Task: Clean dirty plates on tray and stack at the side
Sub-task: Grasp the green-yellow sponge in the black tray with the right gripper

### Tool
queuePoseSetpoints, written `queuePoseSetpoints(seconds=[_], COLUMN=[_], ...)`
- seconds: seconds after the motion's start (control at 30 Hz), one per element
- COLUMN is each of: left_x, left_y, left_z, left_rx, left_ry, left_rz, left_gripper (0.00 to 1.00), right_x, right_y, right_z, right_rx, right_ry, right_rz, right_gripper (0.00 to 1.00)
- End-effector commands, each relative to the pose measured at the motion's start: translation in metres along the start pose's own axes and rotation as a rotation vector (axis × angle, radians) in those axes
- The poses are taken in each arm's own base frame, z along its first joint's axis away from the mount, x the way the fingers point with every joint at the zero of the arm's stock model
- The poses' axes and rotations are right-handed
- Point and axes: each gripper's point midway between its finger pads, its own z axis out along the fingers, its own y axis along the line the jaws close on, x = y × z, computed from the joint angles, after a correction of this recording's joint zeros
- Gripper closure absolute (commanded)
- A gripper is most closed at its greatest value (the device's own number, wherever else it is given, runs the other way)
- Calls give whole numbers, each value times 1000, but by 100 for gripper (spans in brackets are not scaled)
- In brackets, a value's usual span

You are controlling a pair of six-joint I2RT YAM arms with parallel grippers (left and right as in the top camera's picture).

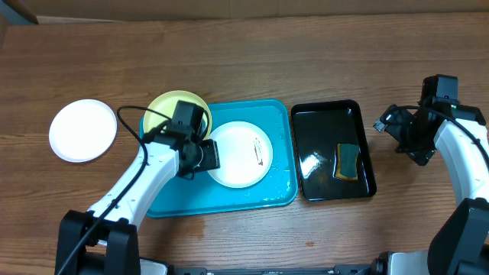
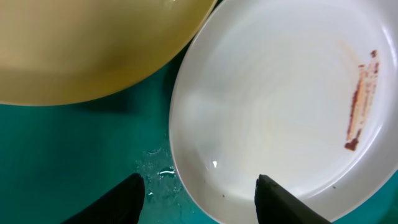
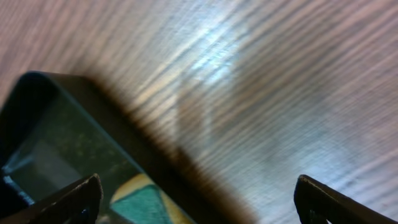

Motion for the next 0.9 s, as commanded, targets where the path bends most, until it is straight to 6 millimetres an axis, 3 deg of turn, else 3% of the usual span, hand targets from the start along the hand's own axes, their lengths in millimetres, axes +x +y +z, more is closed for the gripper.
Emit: queuePoseSetpoints(seconds=[0.0, 0.03, 0.13, 0.17, 0.3, 0.47, 0.63, 0.8, 0.87], left_x=[-14, -12, -4, -1, 3, 6, 9, 10, 10], left_y=[-13, -12, -11, -11, -15, -20, -18, -17, -18], left_z=[-23, -23, -21, -20, -17, -15, -15, -15, -15], left_rx=[32, 30, 18, 14, 17, 21, 14, 12, 13], left_ry=[-41, -34, -3, 5, 10, 11, 26, 28, 27], left_rz=[55, 54, 55, 56, 56, 74, 72, 72, 72], left_gripper=[39, 37, 38, 38, 38, 35, 32, 32, 32], right_x=[5, 7, 31, 40, 71, 103, 100, 101, 105], right_y=[22, 29, 56, 60, 57, 50, 23, 21, 29], right_z=[-5, -7, -15, -15, -5, 7, 19, 37, 48], right_rx=[-122, -164, -302, -294, -115, 98, 278, 246, 185], right_ry=[50, 64, 165, 183, 198, 159, 35, 8, 13], right_rz=[5, -9, -96, -141, -259, -316, -236, -231, -279], right_gripper=[0, 0, 27, 32, 32, 24, 21, 22, 28])
